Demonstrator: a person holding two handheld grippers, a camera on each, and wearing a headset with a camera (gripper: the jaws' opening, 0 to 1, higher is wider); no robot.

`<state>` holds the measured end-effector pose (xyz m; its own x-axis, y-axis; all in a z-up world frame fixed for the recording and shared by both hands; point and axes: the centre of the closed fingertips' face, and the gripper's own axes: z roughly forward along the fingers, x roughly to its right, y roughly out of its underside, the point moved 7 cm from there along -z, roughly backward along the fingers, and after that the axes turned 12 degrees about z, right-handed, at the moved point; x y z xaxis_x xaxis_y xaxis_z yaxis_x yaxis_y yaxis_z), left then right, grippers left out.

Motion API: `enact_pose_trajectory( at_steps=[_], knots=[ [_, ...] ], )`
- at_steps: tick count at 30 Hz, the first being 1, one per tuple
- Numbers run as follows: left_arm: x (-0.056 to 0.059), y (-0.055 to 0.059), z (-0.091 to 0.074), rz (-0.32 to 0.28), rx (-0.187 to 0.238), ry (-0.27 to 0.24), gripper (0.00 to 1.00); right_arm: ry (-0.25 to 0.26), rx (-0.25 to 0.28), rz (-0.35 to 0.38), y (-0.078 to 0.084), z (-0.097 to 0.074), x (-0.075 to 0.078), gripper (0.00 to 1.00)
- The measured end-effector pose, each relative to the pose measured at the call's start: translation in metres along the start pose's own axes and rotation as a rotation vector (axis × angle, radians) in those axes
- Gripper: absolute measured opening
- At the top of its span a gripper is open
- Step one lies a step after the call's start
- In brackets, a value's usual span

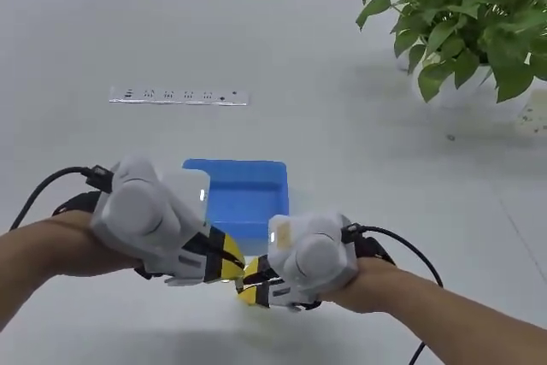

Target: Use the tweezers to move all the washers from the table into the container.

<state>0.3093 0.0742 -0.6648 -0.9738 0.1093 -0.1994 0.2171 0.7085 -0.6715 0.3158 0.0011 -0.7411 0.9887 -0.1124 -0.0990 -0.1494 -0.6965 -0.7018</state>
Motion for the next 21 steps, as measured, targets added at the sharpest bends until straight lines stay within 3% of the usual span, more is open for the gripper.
enact_pose_trajectory(
  at_steps=[21],
  knots=[
    [-0.015, 0.003, -0.003, 0.020, 0.004, 0.009, 0.05, 0.049, 0.015, -0.001, -0.003, -0.004, 0.014, 0.11]
  ],
)
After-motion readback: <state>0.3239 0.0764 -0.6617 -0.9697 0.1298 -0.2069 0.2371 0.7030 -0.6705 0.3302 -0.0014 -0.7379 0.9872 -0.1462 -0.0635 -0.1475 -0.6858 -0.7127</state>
